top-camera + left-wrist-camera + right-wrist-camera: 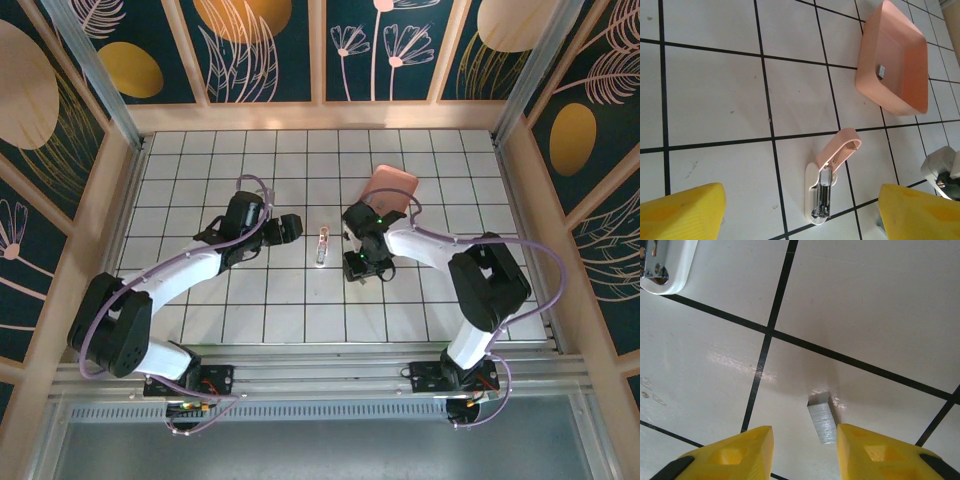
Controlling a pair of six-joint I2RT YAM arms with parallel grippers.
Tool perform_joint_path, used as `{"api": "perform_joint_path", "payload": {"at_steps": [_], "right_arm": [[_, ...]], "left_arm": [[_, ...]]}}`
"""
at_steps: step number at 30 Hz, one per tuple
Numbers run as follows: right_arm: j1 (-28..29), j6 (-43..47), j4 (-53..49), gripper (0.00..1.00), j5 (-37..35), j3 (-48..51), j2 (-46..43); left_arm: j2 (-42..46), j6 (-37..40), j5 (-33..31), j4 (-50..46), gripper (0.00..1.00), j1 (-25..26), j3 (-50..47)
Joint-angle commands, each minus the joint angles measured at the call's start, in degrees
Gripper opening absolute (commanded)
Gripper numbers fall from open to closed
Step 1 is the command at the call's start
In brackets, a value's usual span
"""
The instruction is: Load the staples into the stapler
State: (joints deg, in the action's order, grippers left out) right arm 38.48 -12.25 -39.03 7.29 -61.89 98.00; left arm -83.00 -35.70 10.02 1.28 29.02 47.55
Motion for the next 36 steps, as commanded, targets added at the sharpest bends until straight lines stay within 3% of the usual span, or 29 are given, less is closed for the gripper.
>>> {"api": "perform_joint_path", "payload": {"at_steps": [1, 14, 25, 36], "right_arm": [[0.54, 1.52, -2.04, 0.37, -1.22, -2.13, 1.94], [1.06, 1.31, -1.1, 0.35, -4.54, -2.76, 5.23], [1.25, 0.09, 0.0, 0.25, -4.87, -1.48, 6.51], [1.1, -3.61, 2.35, 0.17, -7.04, 1.01, 3.0]], "left_arm": [[-1.75, -0.52, 1.3, 2.04, 0.8, -0.27, -0.09], [-2.28, 0.45, 1.36, 1.71, 0.79, -0.28, -0.21], [-2.38, 0.5, 1.84, 1.78, 0.79, -0.34, -0.91], [-5.75, -4.59, 10.63, 6.63, 0.77, -0.1, -2.48]]}}
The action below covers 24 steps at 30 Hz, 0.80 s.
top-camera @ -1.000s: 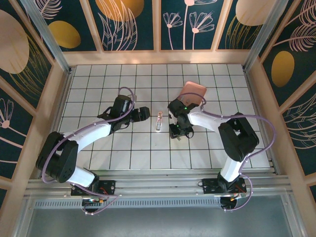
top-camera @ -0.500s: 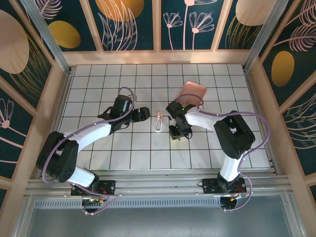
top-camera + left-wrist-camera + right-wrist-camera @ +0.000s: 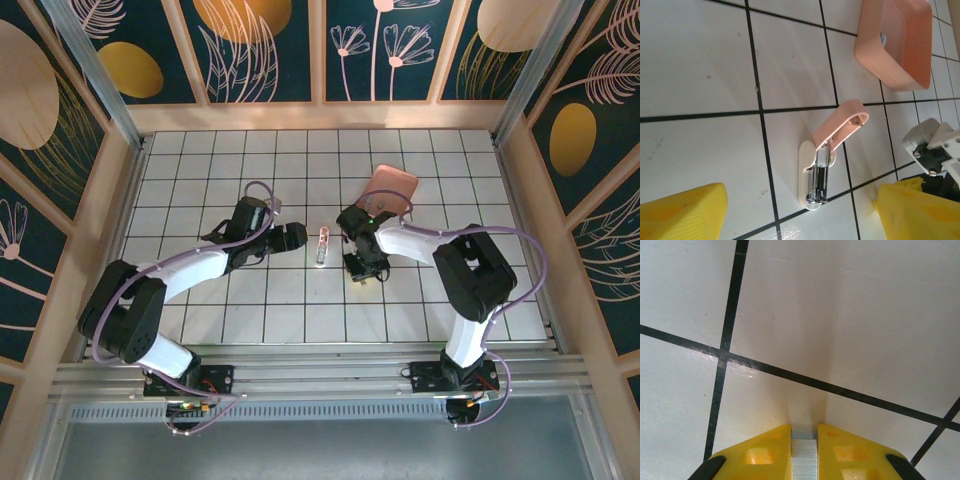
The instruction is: Load the staples into the stapler
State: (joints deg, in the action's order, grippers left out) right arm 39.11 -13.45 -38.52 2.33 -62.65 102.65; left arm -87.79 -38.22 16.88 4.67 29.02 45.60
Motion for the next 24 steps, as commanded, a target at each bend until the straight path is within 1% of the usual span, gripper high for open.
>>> {"api": "perform_joint_path", "payload": {"at_steps": [1, 6, 7, 11, 18, 24], "right_arm": [[0.36, -3.38, 2.59, 0.17, -2.36, 2.37, -3.13], [-0.43, -8.69, 7.12, 0.17, -3.47, 5.84, -10.86], [-0.52, -9.7, 8.24, 0.17, -4.29, 6.73, -12.5], [-1.52, -12.43, 12.16, 0.17, -3.72, 10.22, -17.67], [-1.63, -13.7, 13.12, 0.17, -4.22, 11.87, -21.66], [-1.67, -13.44, 13.13, 0.17, -4.68, 11.96, -22.78]], "left_arm": [[-1.16, -2.37, 4.47, 3.85, 0.77, 0.03, -0.63], [-3.22, -4.08, 7.66, 6.14, 0.74, 1.23, -0.53], [-3.87, -4.38, 7.83, 6.4, 0.74, 1.72, -0.52], [-6.11, -4.65, 7.68, 6.93, 0.72, 3.53, -0.02], [-10.03, -4.42, 8.22, 6.66, 0.7, 5.61, 2.19], [-13.66, -5.21, 9.71, 8.46, 0.68, 6.95, 2.69]]}}
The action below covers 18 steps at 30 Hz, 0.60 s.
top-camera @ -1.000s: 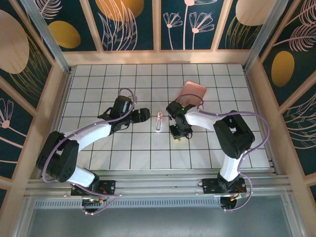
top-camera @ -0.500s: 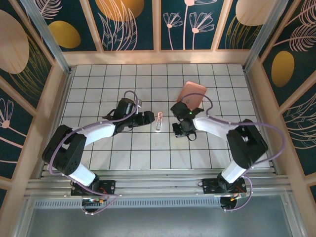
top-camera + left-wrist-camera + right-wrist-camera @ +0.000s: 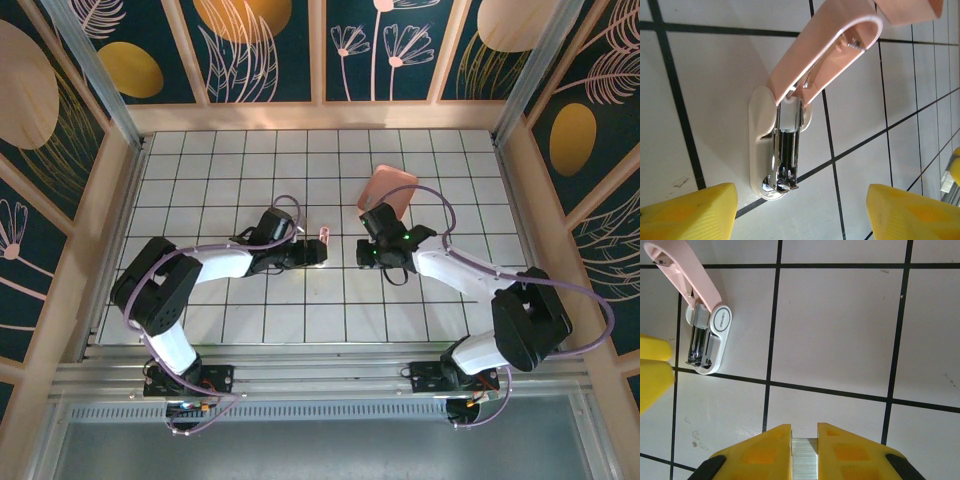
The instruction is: Load the staples into the stapler
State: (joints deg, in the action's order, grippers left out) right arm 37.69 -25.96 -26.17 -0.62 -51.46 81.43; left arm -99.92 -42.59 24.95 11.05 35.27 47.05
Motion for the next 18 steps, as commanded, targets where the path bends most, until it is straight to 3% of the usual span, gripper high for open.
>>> {"api": "perform_joint_path", "payload": {"at_steps": [1, 18], "right_arm": [[-0.24, -0.87, 0.82, 0.17, -1.63, 0.73, -1.58], [-0.04, -0.85, 1.61, 0.17, -2.36, 0.4, -2.42]], "left_arm": [[-1.89, -0.98, 1.96, 2.21, 0.68, 0.89, 1.37], [-4.61, -1.36, 6.21, 5.68, 0.67, 1.65, 2.75]]}}
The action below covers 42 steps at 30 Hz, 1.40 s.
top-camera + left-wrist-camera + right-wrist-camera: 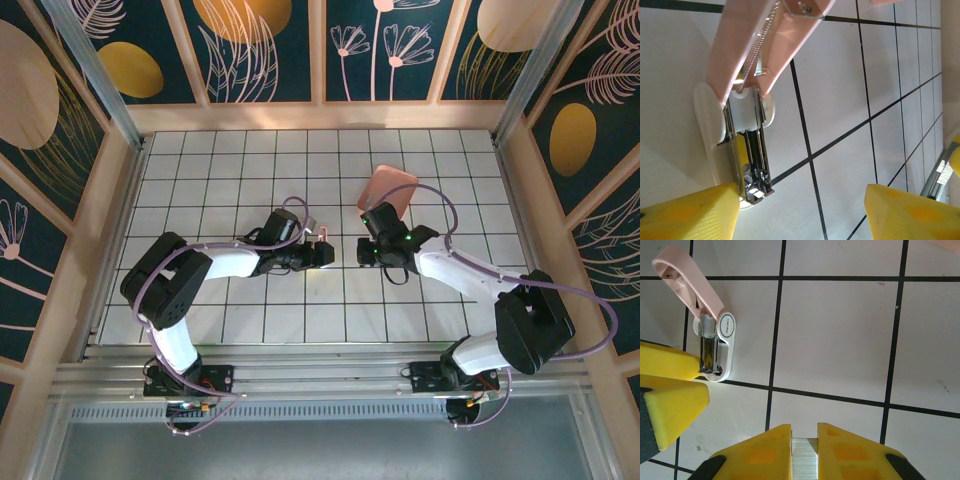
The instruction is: Load the staples into the stapler
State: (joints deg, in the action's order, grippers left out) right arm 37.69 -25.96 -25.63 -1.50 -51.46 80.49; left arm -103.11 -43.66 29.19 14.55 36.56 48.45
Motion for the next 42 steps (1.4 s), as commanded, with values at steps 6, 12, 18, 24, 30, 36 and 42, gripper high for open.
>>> {"api": "perform_joint_path", "payload": {"at_steps": [6, 12, 18, 24, 30, 36, 42], "right_arm": [[0.5, -0.76, 1.02, 0.17, -1.89, -0.15, -1.24], [0.97, -0.09, 1.52, 0.17, -2.33, -1.03, -0.91], [1.72, 1.98, 3.52, 0.17, -3.67, -2.96, 0.57], [4.22, 4.45, 7.89, 0.17, -5.79, -6.04, 5.08], [7.18, 4.64, 13.87, 0.17, -7.68, -7.8, 10.33], [9.86, 3.87, 18.56, 0.18, -9.64, -7.43, 13.86], [10.77, 4.25, 20.61, 0.18, -10.51, -6.37, 15.52]], "left_arm": [[-2.52, -0.2, 2.83, 2.84, 0.67, 0.59, 2.07], [-2.28, -0.47, 2.97, 4.36, 0.68, 0.74, 2.35], [4.49, 4.27, -2.75, -0.37, 0.75, 0.31, 1.53], [16.84, 4.99, -9.5, 0.74, 0.82, -4.99, -5.26], [29.46, 8.25, -21.33, 4.36, 0.93, -7.54, -14.26], [36.57, 5.79, -32.34, 8.84, 0.99, -7.87, -22.23], [37.16, 6.15, -34.16, 9.59, 0.99, -7.84, -24.61]]}}
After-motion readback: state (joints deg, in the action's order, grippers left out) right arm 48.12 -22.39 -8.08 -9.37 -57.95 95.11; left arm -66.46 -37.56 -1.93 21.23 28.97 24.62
